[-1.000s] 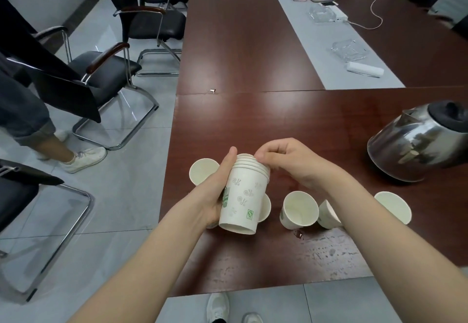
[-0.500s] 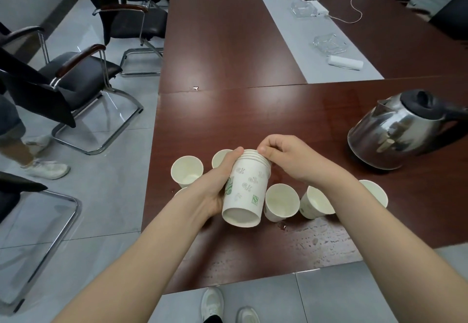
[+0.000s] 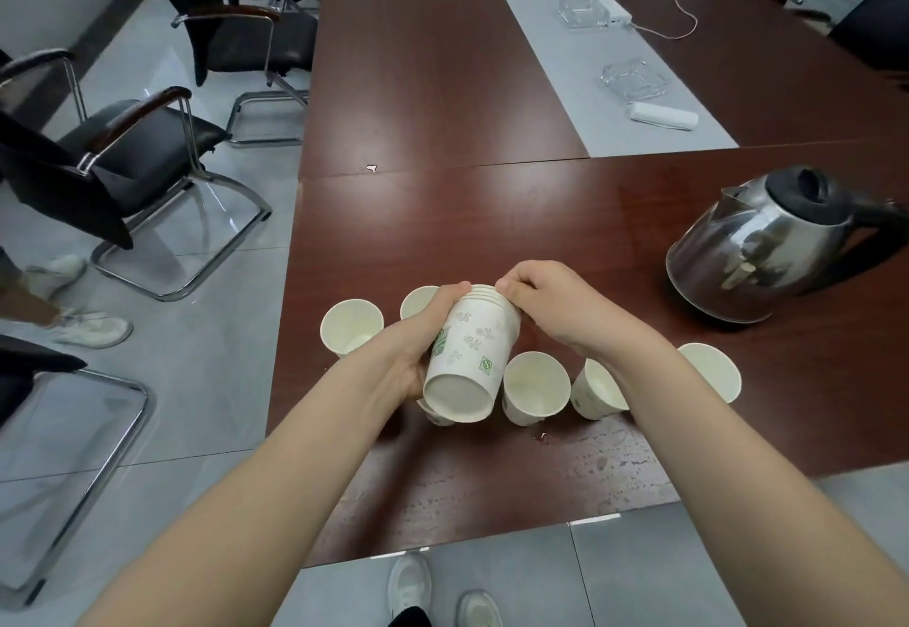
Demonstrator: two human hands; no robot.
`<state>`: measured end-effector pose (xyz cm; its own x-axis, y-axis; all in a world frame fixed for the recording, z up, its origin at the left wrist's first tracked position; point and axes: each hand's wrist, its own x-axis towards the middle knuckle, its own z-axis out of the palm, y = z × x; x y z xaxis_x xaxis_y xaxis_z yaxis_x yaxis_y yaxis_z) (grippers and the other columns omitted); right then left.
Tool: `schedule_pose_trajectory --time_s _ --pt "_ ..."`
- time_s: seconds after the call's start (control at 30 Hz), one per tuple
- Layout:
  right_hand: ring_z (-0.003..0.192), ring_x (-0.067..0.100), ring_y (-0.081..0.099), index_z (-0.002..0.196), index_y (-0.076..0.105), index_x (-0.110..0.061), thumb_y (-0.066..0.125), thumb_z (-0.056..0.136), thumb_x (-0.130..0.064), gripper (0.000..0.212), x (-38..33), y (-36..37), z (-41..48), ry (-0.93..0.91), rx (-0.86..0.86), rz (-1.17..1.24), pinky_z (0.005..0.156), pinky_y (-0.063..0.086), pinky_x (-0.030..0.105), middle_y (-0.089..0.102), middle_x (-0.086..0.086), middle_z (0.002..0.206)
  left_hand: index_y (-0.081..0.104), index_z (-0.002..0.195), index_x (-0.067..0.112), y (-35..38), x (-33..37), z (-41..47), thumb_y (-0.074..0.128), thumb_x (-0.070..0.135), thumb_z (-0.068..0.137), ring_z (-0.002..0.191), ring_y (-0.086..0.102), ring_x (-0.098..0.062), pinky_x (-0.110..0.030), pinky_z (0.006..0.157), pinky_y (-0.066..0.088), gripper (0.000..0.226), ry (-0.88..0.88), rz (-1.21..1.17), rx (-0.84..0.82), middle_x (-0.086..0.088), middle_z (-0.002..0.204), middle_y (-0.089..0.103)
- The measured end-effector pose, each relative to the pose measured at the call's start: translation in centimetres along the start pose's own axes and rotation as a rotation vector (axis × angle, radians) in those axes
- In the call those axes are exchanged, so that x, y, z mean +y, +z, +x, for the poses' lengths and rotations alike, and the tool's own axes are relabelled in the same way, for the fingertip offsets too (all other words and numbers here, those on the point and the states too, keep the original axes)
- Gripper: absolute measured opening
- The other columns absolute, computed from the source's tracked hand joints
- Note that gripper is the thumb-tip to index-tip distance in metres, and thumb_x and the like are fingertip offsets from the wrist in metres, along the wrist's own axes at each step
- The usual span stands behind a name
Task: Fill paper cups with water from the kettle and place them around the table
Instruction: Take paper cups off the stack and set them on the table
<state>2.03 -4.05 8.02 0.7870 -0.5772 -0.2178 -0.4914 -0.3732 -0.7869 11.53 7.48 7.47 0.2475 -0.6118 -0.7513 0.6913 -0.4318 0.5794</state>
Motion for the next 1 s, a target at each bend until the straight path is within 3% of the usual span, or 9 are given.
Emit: schedule_pose_trajectory --time_s 0.1,0.27,0.37,0.43,0.53,0.67,0.8,1.0 --pt "0.059 0.008 0.042 0.088 0.061 -0.007 0.046 0.099 -0.02 0.022 0.0 0.0 0.2 -0.005 0.003 -0.043 0.056 0.034 0.024 0.05 -0.006 0.068 0.057 0.084 0.009 -0.1 0.2 0.4 0.057 0.04 0.09 0.044 0.061 -0.019 -0.026 0.046 0.053 0.031 0.004 -0.004 -0.004 -0.007 0.055 0.064" --pt "0.063 0.001 0.05 0.076 0.056 -0.025 0.049 0.098 -0.016 0.024 -0.5 -1.3 -0.6 -0.121 -0.09 -0.076 0.064 0.043 0.022 0.055 -0.016 0.07 0.062 0.1 0.006 -0.6 0.6 0.6 0.061 0.045 0.084 0.058 0.066 -0.021 -0.027 0.052 0.054 0.043 -0.004 0.071 -0.08 -0.009 0.075 0.068" --pt "0.063 0.004 0.05 0.079 0.058 -0.025 0.053 0.096 -0.018 0.019 -1.3 -1.9 -1.0 -0.206 -0.172 -0.148 0.067 0.045 0.028 0.056 -0.012 0.069 0.065 0.095 0.008 -0.7 0.5 0.3 0.063 0.05 0.08 0.059 0.066 -0.019 -0.026 0.053 0.053 0.045 0.009 0.153 -0.133 -0.008 0.075 0.069" --pt "0.058 0.001 0.047 0.081 0.06 -0.019 0.054 0.095 -0.019 0.015 -1.6 -2.0 -1.3 -0.234 -0.193 -0.21 0.061 0.039 0.018 0.052 -0.013 0.067 0.065 0.091 0.009 -0.7 0.4 0.3 0.062 0.048 0.08 0.059 0.066 -0.018 -0.026 0.056 0.053 0.041 0.045 0.211 -0.134 -0.007 0.074 0.069" --pt "0.057 -0.006 0.047 0.082 0.061 -0.015 0.055 0.094 -0.019 0.014 -1.6 -1.8 -1.8 -0.263 -0.166 -0.21 0.058 0.037 0.012 0.052 -0.013 0.066 0.065 0.081 0.01 -0.6 0.4 0.0 0.058 0.043 0.087 0.056 0.065 -0.017 -0.025 0.056 0.053 0.034 0.074 0.266 -0.129 -0.005 0.066 0.068" --pt "0.064 -0.01 0.049 0.079 0.059 -0.019 0.055 0.093 -0.019 0.014 -1.5 -1.7 -2.0 -0.289 -0.116 -0.231 0.06 0.037 0.008 0.053 -0.016 0.071 0.063 0.082 0.009 -0.6 0.7 -0.2 0.056 0.04 0.089 0.055 0.063 -0.017 -0.024 0.056 0.051 0.032 0.1 0.315 -0.112 -0.005 0.064 0.066" --pt "0.063 0.0 0.051 0.076 0.059 -0.019 0.056 0.091 -0.015 0.016 -1.6 -1.7 -2.0 -0.28 -0.056 -0.216 0.06 0.038 0.011 0.057 -0.012 0.073 0.06 0.078 0.009 -0.4 0.9 -0.4 0.055 0.038 0.089 0.049 0.061 -0.016 -0.024 0.055 0.049 0.031 0.08 0.318 -0.108 -0.003 0.057 0.064" --pt "0.065 -0.001 0.05 0.076 0.061 -0.015 0.056 0.088 -0.012 0.013 -1.1 -1.2 -2.0 -0.246 0.008 -0.213 0.06 0.037 0.007 0.057 -0.012 0.073 0.059 0.08 0.008 -0.2 0.9 -0.6 0.06 0.034 0.083 0.049 0.059 -0.018 -0.023 0.05 0.049 0.026 0.0 0.238 -0.126 -0.006 0.063 0.061"
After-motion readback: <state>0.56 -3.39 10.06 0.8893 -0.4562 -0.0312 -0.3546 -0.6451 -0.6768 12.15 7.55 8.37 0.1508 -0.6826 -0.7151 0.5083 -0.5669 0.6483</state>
